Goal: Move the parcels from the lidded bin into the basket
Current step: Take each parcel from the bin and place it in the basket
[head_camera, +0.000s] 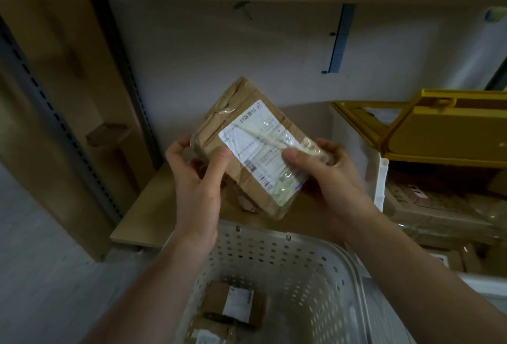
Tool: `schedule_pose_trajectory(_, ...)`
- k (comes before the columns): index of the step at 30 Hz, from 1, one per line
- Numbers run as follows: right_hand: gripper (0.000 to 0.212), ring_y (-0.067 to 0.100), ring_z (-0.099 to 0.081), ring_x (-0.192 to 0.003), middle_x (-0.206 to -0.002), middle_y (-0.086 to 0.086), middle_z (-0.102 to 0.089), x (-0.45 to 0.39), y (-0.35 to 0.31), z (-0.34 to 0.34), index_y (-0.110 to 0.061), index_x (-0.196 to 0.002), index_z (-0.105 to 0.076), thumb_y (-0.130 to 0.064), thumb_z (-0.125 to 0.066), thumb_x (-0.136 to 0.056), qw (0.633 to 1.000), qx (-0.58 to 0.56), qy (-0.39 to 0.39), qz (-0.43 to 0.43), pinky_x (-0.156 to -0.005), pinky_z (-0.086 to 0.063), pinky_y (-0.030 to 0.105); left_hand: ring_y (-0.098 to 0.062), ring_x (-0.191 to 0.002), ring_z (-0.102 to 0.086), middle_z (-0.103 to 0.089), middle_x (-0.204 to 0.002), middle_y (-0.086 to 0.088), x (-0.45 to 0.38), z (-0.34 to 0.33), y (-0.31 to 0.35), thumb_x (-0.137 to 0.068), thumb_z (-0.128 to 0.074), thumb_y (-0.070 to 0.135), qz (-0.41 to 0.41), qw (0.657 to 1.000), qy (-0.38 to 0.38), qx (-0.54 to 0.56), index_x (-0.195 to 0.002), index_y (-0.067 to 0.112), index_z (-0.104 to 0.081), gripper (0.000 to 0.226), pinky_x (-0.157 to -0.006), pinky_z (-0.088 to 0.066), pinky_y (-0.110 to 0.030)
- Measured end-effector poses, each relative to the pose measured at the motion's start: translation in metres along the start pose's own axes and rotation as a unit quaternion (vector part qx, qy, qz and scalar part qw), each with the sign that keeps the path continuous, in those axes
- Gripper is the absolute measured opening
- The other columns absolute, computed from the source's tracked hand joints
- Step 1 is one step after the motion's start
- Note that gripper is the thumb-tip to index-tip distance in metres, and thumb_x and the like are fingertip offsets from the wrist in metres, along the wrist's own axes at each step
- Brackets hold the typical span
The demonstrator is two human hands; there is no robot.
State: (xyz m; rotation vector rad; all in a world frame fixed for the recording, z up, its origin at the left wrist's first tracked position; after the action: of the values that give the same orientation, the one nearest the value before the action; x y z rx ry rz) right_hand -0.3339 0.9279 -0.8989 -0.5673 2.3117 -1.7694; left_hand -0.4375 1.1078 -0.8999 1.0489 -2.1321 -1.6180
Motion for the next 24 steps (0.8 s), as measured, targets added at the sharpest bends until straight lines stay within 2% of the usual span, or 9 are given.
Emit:
schedule_pose_trajectory(2, 0.090, 0.028, -0.077, -0.092, -0.108, 0.011, -0.076, 0.000, -0.003, 0.008, -0.017, -0.124, -0.052, -0.035, -0.097, -0.049, 0.998, 0.001, 0.057, 0.039, -0.084, -0.061, 0.051, -0.012, -0.097, -0.072, -0.068, -0.108, -0.001, -0.003, 0.008, 0.000, -0.077, -0.074, 0.040, 0.018, 1.000, 0.013, -0.022, -0.119, 0.023, -0.044, 0.055, -0.092, -0.059, -0.044)
schedule_pose_trajectory(4, 0.073, 0.028, -0.077, -0.090, -0.103, 0.012, -0.077, 0.003, -0.007, 0.009, -0.008, -0.121, -0.054, -0.031, -0.093, -0.064, 0.996, -0.007, 0.075, 0.056, -0.083, -0.062, 0.051, -0.012, -0.092, -0.073, -0.070, -0.105, -0.002, -0.003, 0.008, -0.003, -0.073, -0.080, 0.051, 0.043, 0.998, -0.007, -0.052, -0.112, 0.021, -0.048, 0.059, -0.091, -0.059, -0.044)
schedule_pose_trajectory(7, 0.052, 0.024, -0.078, -0.084, -0.092, 0.008, -0.079, 0.007, -0.012, 0.005, 0.002, -0.116, -0.056, -0.026, -0.083, -0.080, 0.995, 0.000, 0.066, 0.073, -0.075, -0.064, 0.044, -0.009, -0.092, -0.074, -0.071, -0.112, -0.002, 0.000, 0.004, -0.007, -0.073, -0.073, 0.048, 0.056, 0.992, -0.044, -0.101, -0.121, 0.022, -0.044, 0.062, -0.085, -0.061, -0.035)
schedule_pose_trajectory(10, 0.025, 0.023, -0.077, -0.088, -0.094, 0.006, -0.077, 0.007, -0.016, 0.005, -0.012, -0.101, -0.063, -0.032, -0.074, -0.090, 0.992, 0.035, 0.070, 0.100, -0.080, -0.063, 0.046, -0.006, -0.099, -0.073, -0.075, -0.107, 0.013, 0.004, -0.003, -0.012, -0.086, -0.067, 0.038, 0.062, 0.989, -0.085, -0.106, -0.139, 0.030, -0.034, 0.064, -0.084, -0.060, -0.024)
schedule_pose_trajectory(13, 0.007, 0.026, -0.075, -0.094, -0.104, 0.007, -0.076, 0.006, -0.018, 0.003, -0.023, -0.105, -0.066, -0.025, -0.063, -0.099, 0.994, 0.026, 0.039, 0.097, -0.080, -0.063, 0.044, -0.005, -0.112, -0.068, -0.073, -0.117, 0.016, 0.007, -0.009, -0.017, -0.082, -0.065, 0.047, 0.082, 0.984, -0.120, -0.101, -0.138, 0.036, -0.046, 0.060, -0.106, -0.051, -0.038)
schedule_pose_trajectory(15, 0.012, 0.026, -0.075, -0.094, -0.107, 0.007, -0.076, 0.007, -0.020, 0.003, -0.023, -0.109, -0.065, -0.018, -0.060, -0.100, 0.995, 0.022, 0.020, 0.098, -0.077, -0.062, 0.042, -0.007, -0.116, -0.066, -0.071, -0.122, 0.015, 0.007, -0.009, -0.019, -0.084, -0.068, 0.049, 0.082, 0.984, -0.122, -0.097, -0.137, 0.038, -0.048, 0.058, -0.110, -0.046, -0.043)
schedule_pose_trajectory(20, 0.019, 0.026, -0.074, -0.100, -0.115, 0.006, -0.073, 0.006, -0.019, 0.005, -0.026, -0.114, -0.063, -0.014, -0.060, -0.099, 0.993, 0.020, 0.001, 0.114, -0.080, -0.061, 0.042, -0.008, -0.117, -0.066, -0.070, -0.125, 0.013, 0.008, -0.012, -0.017, -0.085, -0.070, 0.046, 0.067, 0.987, -0.120, -0.085, -0.143, 0.034, -0.043, 0.065, -0.109, -0.048, -0.044)
schedule_pose_trajectory(24, 0.044, 0.016, -0.073, -0.102, -0.119, -0.004, -0.071, 0.008, -0.022, -0.003, -0.041, -0.122, -0.057, -0.011, -0.070, -0.092, 0.984, 0.080, -0.035, 0.153, -0.077, -0.062, 0.031, -0.016, -0.120, -0.066, -0.067, -0.131, 0.006, 0.007, -0.013, -0.019, -0.090, -0.069, 0.038, 0.061, 0.993, -0.094, -0.032, -0.147, 0.038, -0.034, 0.067, -0.104, -0.052, -0.048)
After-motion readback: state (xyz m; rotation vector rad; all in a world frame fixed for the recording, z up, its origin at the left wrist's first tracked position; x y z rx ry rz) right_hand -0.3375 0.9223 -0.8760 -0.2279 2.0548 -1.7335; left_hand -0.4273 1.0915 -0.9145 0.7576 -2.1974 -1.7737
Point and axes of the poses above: each hand's wrist, its own x-axis away from the middle knuckle, its own z-axis out of the back of the hand, y = z × x, the point moved 7 cm from there along -x, towards the middle knuckle
